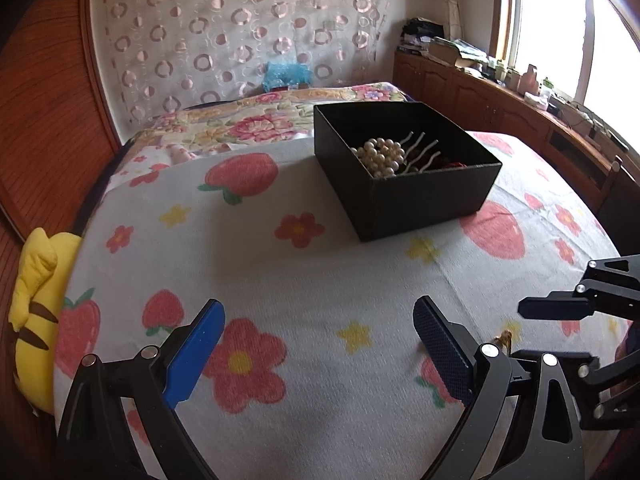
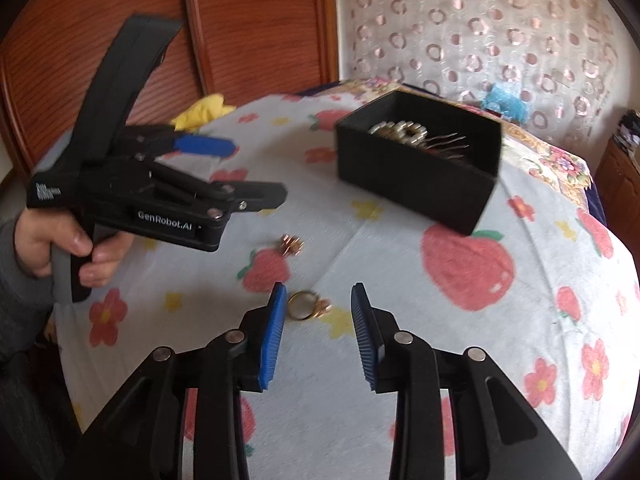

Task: Organize jewelry
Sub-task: 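Grasp the gold ring with the right tool while the left tool grasps the gold flower earring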

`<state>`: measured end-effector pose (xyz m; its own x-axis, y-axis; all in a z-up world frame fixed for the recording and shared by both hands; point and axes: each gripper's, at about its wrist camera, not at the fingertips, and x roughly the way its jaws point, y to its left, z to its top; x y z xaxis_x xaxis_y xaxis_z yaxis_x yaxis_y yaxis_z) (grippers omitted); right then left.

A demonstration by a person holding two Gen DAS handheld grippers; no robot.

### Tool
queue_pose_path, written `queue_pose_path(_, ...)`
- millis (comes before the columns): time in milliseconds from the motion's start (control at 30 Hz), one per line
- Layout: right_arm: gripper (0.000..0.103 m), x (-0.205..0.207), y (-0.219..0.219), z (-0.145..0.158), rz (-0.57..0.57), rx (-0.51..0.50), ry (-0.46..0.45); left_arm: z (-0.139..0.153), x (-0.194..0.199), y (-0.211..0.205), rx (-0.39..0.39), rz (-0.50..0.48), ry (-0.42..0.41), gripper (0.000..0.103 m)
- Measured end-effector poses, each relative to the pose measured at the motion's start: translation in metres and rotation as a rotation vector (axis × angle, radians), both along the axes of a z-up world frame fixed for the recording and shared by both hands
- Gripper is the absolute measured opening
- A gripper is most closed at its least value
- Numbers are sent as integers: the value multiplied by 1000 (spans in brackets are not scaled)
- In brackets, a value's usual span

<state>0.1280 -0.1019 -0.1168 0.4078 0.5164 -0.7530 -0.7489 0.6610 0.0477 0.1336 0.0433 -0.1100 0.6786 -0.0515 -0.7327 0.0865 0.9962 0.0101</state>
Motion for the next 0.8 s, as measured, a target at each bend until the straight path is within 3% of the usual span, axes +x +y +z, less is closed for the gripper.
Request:
queue_pose_path(333,36,1,11,-10,2,-59,-21,-13,-1,0,-11,-17,37,92)
queue_pose_path(400,28,0,12,-11,1,-63,-27,-12,0,2,-22,-22,36,92)
queue_pose_path(667,28,-2,-3,-10,-69,-23,-9,-19,5,-12,24,-77,74,92)
queue_pose_path(700,18,-1,-7,-9,-87,-16,-7,-19,5,-12,22,-76,75,92)
queue_pose_path(800,17,4,-18,-9,-133,-12,0,-19,5,-10,22,-77,74,92)
